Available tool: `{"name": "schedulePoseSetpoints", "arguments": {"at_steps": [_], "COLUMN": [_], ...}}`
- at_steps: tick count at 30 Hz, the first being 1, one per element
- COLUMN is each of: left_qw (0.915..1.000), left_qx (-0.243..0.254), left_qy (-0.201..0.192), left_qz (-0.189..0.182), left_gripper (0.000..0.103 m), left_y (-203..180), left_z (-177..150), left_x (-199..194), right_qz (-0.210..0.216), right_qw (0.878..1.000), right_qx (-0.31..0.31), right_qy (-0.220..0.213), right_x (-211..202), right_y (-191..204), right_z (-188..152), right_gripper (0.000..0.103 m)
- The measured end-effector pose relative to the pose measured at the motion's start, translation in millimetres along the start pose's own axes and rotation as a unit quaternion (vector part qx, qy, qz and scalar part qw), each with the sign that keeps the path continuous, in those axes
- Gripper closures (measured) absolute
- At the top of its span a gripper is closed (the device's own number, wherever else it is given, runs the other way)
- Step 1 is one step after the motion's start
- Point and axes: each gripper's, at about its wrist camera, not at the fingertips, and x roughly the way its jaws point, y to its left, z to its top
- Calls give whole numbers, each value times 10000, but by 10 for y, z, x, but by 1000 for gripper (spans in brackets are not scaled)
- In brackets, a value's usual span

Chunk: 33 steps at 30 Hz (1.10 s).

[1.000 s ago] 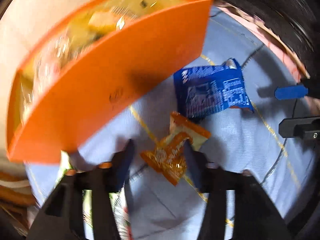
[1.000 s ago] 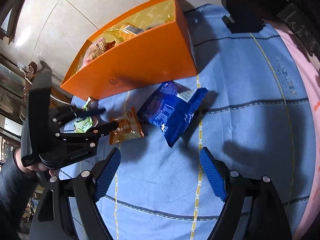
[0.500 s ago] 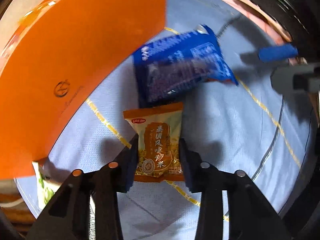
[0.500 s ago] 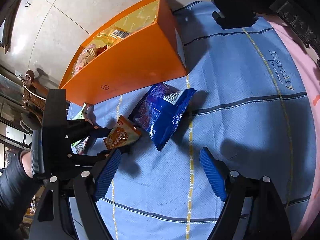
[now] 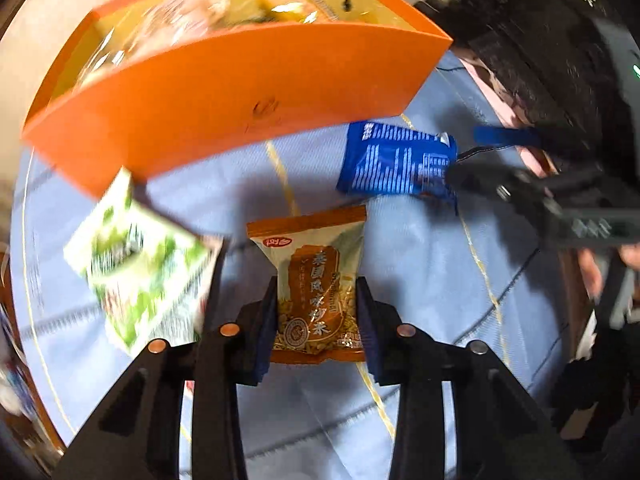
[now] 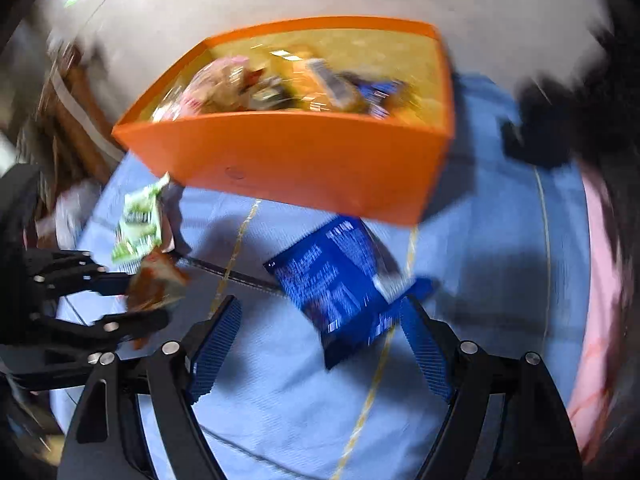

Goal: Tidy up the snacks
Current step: 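Grasp the blue pack with the right tool while the left tool holds the orange pack, then carry both packs into the orange box and open both tools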

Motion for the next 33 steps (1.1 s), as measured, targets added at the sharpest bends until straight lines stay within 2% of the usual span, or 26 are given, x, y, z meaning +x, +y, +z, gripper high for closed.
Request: {"name": "schedulePoseSetpoints", "arguments": {"at_steps": [2, 4, 7, 10, 12, 13, 14, 15, 16, 22, 29, 33], "left_qw": [9999, 9996, 9995, 9993, 9992, 9992, 9991, 9991, 9991, 9989, 9989, 9987], "left_qx": [-128, -230, -298, -362, -388, -394, -401, -407, -405, -458, -452, -406], "left_qy": [39, 81, 106, 102, 101, 99, 107, 118, 114, 21, -122, -263], "left_qz": [-48, -104, -76, -32, -28, -21, -17, -1, 17, 28, 90, 173], "left_gripper": [68, 68, 68, 68, 68, 68, 68, 68, 68, 68, 68, 68], "left_y": [-1, -17, 75, -39, -52, -55, -56, -51, -53, -64, -154, -174], "left_z": [-62, -120, -202, -148, -96, -84, -75, -70, -65, -32, -87, -71], "left_x": [21, 43, 3, 119, 177, 187, 196, 189, 183, 135, -34, -197], "right_qz": [-97, -305, -109, -223, -428, -390, -271, -214, -132, 135, 621, 775], "right_qw": [9975, 9900, 9788, 9668, 9604, 9666, 9725, 9770, 9820, 9959, 9977, 9969], "right_qx": [-645, -1248, -1647, -2037, -2267, -2077, -1851, -1674, -1467, -639, -73, 139], "right_qy": [257, 580, 1214, 1524, 1561, 1451, 1384, 1301, 1181, 626, 269, -44], "right_x": [130, 298, 574, 795, 920, 938, 921, 888, 816, 428, 18, -284], "right_y": [59, 76, 74, 156, 218, 195, 156, 118, 72, -30, 164, 268], "right_z": [133, 231, 252, 155, 84, 88, 117, 148, 176, -26, -505, -515], "right_gripper": [21, 21, 15, 3, 5, 12, 31, 39, 42, 46, 46, 46]}}
